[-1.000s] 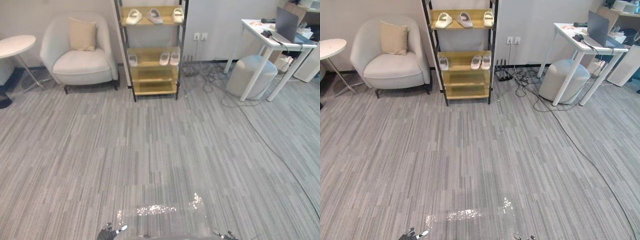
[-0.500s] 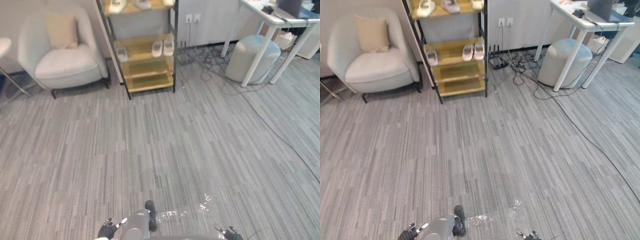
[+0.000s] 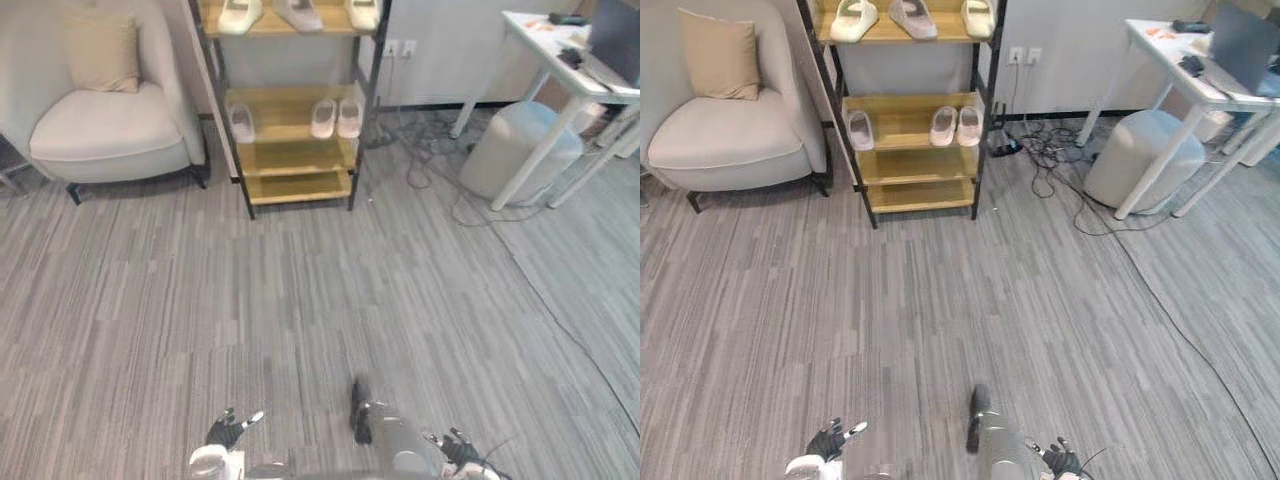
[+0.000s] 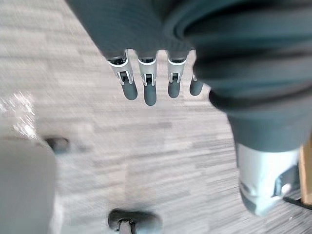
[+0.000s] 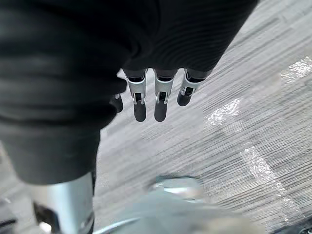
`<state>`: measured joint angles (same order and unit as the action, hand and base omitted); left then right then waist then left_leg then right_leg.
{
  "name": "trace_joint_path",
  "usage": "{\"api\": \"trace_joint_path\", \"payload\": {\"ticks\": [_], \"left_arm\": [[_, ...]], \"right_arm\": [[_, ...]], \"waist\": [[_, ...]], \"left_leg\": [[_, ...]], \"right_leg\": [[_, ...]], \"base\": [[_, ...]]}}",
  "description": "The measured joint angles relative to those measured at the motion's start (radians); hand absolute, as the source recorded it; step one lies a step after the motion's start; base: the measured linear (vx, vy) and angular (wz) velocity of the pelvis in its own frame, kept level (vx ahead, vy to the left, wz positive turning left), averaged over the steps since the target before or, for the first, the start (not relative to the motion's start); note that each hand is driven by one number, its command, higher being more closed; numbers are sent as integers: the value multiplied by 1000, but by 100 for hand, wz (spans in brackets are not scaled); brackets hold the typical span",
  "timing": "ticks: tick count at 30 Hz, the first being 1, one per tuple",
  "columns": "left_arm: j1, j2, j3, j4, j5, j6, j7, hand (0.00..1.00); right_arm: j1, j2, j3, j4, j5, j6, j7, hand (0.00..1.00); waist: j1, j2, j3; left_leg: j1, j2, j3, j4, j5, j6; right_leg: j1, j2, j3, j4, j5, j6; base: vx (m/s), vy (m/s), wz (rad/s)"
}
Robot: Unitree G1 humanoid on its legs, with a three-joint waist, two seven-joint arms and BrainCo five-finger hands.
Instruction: Organize the slippers on the shoe rack
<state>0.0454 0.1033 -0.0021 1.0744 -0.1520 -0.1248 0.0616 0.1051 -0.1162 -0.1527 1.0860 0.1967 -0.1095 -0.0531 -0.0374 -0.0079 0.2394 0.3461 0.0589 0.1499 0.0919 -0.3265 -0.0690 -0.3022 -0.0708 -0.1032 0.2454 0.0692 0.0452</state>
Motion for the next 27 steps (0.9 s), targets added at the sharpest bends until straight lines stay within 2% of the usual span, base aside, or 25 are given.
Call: {"api": "trace_joint_path", "payload": {"ticks": [1,2,3,4,5,6,8,9,10,12,13,14,15,16,17,18,19,20,21,23,24,25,27], "left_arm": [[1,-10,16,0,0,0,-1,0],[8,-35,41,-5,3,-2,-2,0],[8,-38,55,-7,3,-3,-5,0],[7,-50,101,-26,2,-1,-7,0],[11,-62,129,-41,2,0,-7,0],[18,-78,170,-72,-4,-1,-6,0],[17,-68,169,-94,-5,-1,-6,0],[17,-66,166,-104,-6,-3,-6,0],[17,-66,163,-105,-7,-4,-6,0],[16,-67,151,-112,-10,-21,-4,0],[16,-66,135,-112,-11,-23,-4,0],[15,-66,134,-111,-17,-24,-4,0],[15,-68,131,-108,-27,-24,-4,0],[14,-69,131,-107,-29,-24,-4,0],[14,-69,132,-102,-33,-27,-4,0],[15,-65,134,-97,-35,-27,-6,0],[16,-60,135,-96,-35,-27,-6,0],[15,-38,131,-79,-30,-26,-7,0],[12,-27,124,-60,-27,-23,-8,0],[-2,-8,100,-39,-26,-14,-7,0],[-13,2,74,-20,-24,-6,-6,0],[-13,6,58,-16,-19,2,-6,0],[-14,3,48,-2,-13,2,-7,0]], "right_arm": [[-1,2,0,0,-1,0,2,0],[-1,-2,-4,-5,-2,0,5,0],[3,-3,-6,-10,-1,-1,5,0],[20,-6,-12,-47,-1,-1,5,0],[26,-12,-11,-61,-1,-1,4,0],[25,-16,-8,-77,-1,0,-4,0],[23,-8,1,-91,0,-1,-9,0],[20,-5,0,-90,1,-1,-10,0],[20,-5,0,-88,1,-1,-10,0],[6,-6,0,-87,2,-1,-10,0],[-9,-4,1,-86,2,-2,-9,0],[-22,-6,0,-80,2,-2,-9,0],[-24,-6,0,-72,2,-2,-9,0],[-24,-7,1,-69,2,-3,-10,0],[-23,-6,1,-59,2,-3,-11,0],[-22,4,4,-41,0,-1,-10,0],[-19,11,5,-39,0,-1,-10,0],[-13,35,7,-35,-1,-3,-6,0],[-17,51,8,-43,-1,-7,-2,0],[-27,62,8,-46,-1,-11,6,0],[-32,66,8,-46,-2,-9,9,0],[-35,68,11,-46,-2,-8,12,0],[-48,68,23,-46,-4,-17,13,0]], "waist": [[1,7,-1],[0,25,-10],[-3,28,-10],[-11,50,-1],[-7,62,6],[9,72,15],[22,49,30],[30,42,30],[34,42,30],[46,38,30],[51,36,28],[56,37,28],[64,41,26],[68,43,25],[87,50,17],[96,36,-11],[98,24,-20],[98,-19,-50],[88,-32,-58],[76,-45,-49],[75,-50,-43],[74,-49,-41],[69,-39,-39]], "left_leg": [[2,14,-7,18,-1,-2],[-51,57,-29,163,-1,-2],[-84,73,-33,234,0,-2],[-224,131,-55,544,42,-16],[-307,179,-55,722,126,-11],[-386,248,-44,919,145,-24],[-454,265,-4,995,125,-39],[-491,258,34,953,103,-19],[-504,253,51,923,91,-17],[-546,186,104,654,77,-3],[-551,114,104,387,113,-2],[-553,71,100,195,182,-4],[-548,51,94,85,233,-5],[-547,49,94,56,249,-8],[-550,52,87,54,293,25],[-558,40,91,122,334,70],[-559,30,92,143,336,73],[-549,-6,112,189,262,93],[-516,-23,119,192,228,92],[-459,-48,114,190,189,101],[-379,-70,108,170,161,106],[-301,-75,108,130,148,109],[-216,-70,90,60,145,108]], "right_leg": [[-5,5,-4,35,0,-3],[8,18,-33,64,-55,-34],[19,23,-47,62,-66,-42],[61,48,-86,59,-103,-60],[96,75,-94,55,-125,-75],[162,110,-97,37,-159,-99],[262,117,-96,1,-194,-112],[325,117,-89,-45,-199,-108],[340,116,-86,-62,-200,-106],[402,99,-74,-127,-206,-90],[433,83,-58,-153,-217,-73],[455,73,-46,-171,-225,-63],[475,71,-36,-183,-231,-50],[481,72,-30,-186,-238,-43],[515,74,-6,-176,-280,-21],[530,51,10,-140,-332,3],[533,38,14,-124,-350,9],[481,-8,35,53,-395,44],[382,-36,57,289,-382,86],[293,-70,60,540,-352,142],[248,-103,18,679,-359,122],[228,-119,-32,710,-379,84],[179,-105,-106,639,-405,39]], "base": [[570,-374,51],[465,-285,33],[573,-323,56],[523,-281,41],[577,-306,27],[533,-263,-6],[422,-163,-1],[323,-88,4],[366,-72,-7],[355,4,-18],[489,100,-28],[610,171,-36],[379,132,-33],[497,202,-44],[540,204,-45],[540,204,-41],[586,161,-27],[558,179,-17],[666,232,-12],[484,207,11],[655,215,26],[652,181,24],[483,83,27]]}}
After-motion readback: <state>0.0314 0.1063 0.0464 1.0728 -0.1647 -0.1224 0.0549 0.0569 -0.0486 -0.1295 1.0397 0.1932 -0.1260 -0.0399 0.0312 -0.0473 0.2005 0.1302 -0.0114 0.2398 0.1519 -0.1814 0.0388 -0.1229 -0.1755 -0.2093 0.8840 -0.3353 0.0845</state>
